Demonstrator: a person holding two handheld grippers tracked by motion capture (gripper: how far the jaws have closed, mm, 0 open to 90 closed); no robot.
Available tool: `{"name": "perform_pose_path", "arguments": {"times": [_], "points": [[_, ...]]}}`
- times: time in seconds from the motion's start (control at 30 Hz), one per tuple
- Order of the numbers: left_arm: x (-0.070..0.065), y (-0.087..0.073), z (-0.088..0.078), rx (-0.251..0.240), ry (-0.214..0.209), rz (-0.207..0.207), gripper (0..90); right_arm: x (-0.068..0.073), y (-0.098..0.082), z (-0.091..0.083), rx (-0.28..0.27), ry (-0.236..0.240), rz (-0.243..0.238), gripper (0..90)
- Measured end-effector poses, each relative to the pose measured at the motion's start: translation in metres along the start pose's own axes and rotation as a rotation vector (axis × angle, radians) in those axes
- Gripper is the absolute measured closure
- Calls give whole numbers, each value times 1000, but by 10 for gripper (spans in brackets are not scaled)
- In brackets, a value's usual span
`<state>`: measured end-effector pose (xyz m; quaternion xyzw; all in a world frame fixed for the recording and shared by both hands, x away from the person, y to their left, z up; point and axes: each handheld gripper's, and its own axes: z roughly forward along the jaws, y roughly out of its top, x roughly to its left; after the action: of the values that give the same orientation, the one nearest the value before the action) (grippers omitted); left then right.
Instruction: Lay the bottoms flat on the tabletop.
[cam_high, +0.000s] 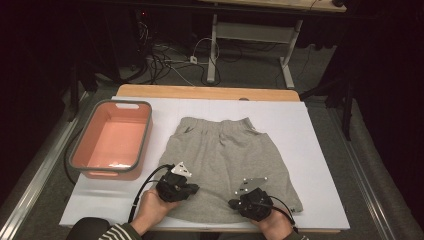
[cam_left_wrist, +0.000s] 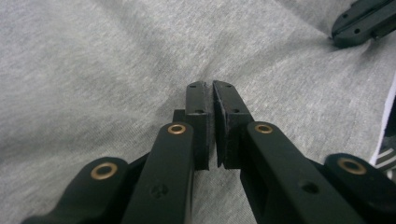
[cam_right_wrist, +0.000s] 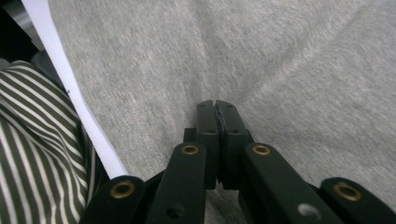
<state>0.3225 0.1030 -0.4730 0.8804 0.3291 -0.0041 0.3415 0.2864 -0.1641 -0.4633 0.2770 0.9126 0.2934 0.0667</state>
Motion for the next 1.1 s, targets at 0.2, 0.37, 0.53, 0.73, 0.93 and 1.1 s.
{"name": "perform_pose_path", "arguments": {"times": [0.2,0.37,0.53,0.73,0.93,1.1], "points": [[4,-2,-10,-77,62,-42,571,-15,5,-14,-74,-36,36,687],[17,-4,-19,-99,109,-92,516,-44,3,-30,-143,-106,118,630],[23,-3,-29,-128,140,-106,491,-77,-1,-45,-202,-189,199,618],[34,13,-27,-126,151,-129,478,-113,-5,-55,-220,-251,258,758],[45,33,-24,-119,170,-118,480,-139,5,-46,-175,-275,266,816],[59,58,-18,-87,195,-120,478,-156,24,-44,-148,-288,256,802]]}}
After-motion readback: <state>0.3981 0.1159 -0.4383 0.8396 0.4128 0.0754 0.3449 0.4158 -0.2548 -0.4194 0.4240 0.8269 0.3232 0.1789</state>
